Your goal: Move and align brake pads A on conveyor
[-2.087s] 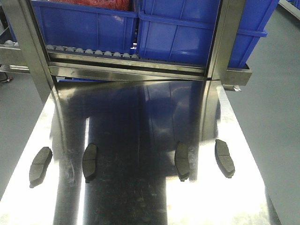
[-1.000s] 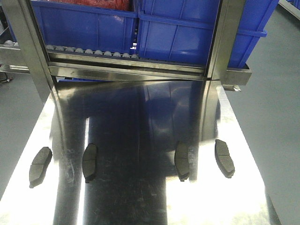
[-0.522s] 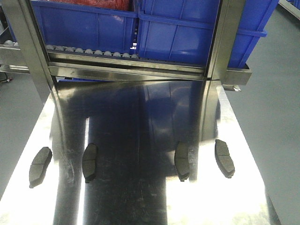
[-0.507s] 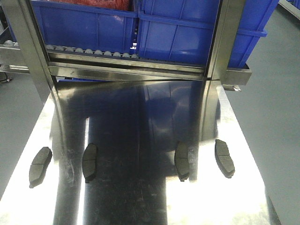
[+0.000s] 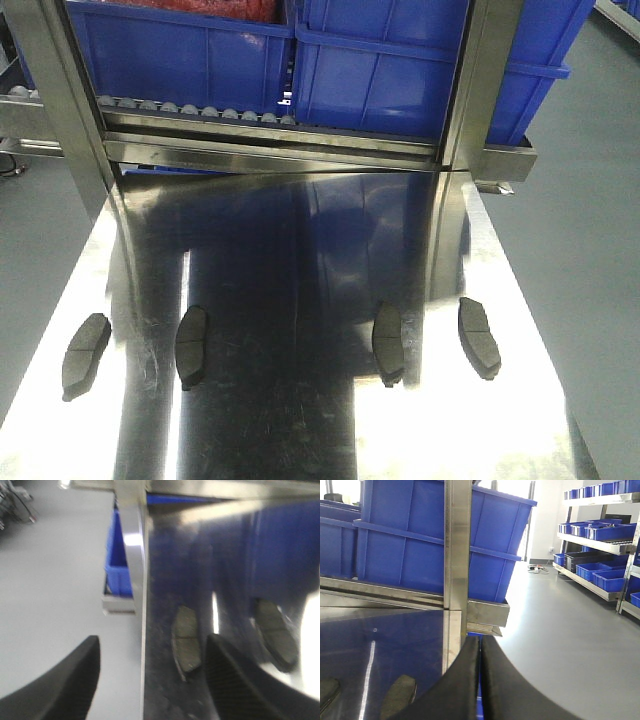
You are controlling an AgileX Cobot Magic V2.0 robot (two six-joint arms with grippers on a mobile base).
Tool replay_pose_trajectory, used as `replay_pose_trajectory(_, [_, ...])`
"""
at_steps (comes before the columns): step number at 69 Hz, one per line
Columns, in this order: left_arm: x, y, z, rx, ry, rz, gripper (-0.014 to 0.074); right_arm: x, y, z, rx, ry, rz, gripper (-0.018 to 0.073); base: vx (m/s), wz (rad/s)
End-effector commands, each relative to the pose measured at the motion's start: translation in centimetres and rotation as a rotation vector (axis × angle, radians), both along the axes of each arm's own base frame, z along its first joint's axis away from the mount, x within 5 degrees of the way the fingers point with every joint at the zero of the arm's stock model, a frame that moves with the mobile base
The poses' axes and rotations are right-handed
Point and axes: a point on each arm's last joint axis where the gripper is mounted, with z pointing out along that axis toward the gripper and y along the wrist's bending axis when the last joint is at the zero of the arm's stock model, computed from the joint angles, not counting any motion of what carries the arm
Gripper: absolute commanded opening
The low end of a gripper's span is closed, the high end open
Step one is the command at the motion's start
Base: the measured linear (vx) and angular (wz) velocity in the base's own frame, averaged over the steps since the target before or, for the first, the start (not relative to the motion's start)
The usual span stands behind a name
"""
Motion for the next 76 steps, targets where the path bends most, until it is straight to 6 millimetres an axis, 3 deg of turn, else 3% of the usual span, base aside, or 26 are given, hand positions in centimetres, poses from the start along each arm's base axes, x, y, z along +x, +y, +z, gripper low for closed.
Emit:
replay_pose_trajectory(1, [2.2, -0.6, 1.8, -0.031, 0.021, -0.056, 0.0490, -0.2, 0.0, 0.6, -0.014, -0.080, -0.003, -0.0010, 0.00, 0.00])
replay_pose_trajectory(15, [7.7, -1.6, 1.5, -0.057, 0.242, -0.196, 0.0489, -0.2, 0.0, 0.6, -0.014, -0.079, -0.003, -0.0010, 0.00, 0.00])
replay_pose_trajectory(27, [12.7, -1.7, -0.5, -0.072, 0.396, -0.188, 0.0489, -0.2, 0.0, 0.6, -0.014, -0.079, -0.003, -0.0010, 0.00, 0.00])
replay_pose_trajectory(41, [17.3, -1.4, -3.8, -0.091, 0.527, -0.131, 0.0489, -0.2, 0.0, 0.6, -0.014, -0.079, -0.003, -0.0010, 0.00, 0.00])
replay_pose_trajectory(56, [19.8, -2.3, -7.3, -0.105, 0.654, -0.144, 0.0489, -0.2, 0.0, 0.6, -0.014, -0.079, -0.003, -0.0010, 0.00, 0.00])
replay_pose_trajectory(76, [20.9, -2.8, -10.4, -0.106, 0.756, -0.061, 0.0489, -0.2, 0.0, 0.6, -0.014, -0.079, -0.003, -0.0010, 0.00, 0.00])
